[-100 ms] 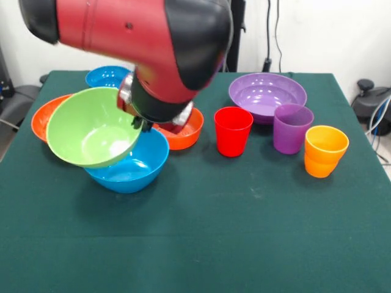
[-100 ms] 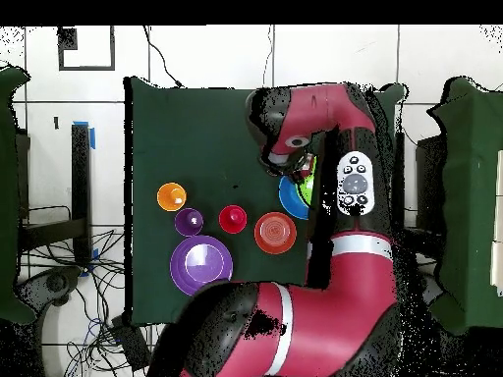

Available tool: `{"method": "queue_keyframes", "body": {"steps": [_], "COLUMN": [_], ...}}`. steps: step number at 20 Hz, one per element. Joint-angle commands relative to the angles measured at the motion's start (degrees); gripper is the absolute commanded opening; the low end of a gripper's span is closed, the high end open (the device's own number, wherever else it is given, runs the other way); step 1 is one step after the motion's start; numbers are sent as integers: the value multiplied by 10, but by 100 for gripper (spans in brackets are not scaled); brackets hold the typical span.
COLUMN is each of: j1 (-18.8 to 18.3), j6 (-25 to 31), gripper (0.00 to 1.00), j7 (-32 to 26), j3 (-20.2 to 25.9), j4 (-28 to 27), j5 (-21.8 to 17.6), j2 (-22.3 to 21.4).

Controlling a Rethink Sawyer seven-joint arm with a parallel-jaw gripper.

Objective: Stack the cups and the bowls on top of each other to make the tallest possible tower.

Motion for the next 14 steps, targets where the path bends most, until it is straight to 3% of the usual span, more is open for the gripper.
{"method": "queue_keyframes", "body": {"steps": [1, 14], "j1": [25, 45], "j6": [68, 139], "gripper": [0, 0], "j7": [-176, -212], "j3": [31, 28], "j4": [-80, -133], "j5": [-50, -43], "j2": [28, 43]}}
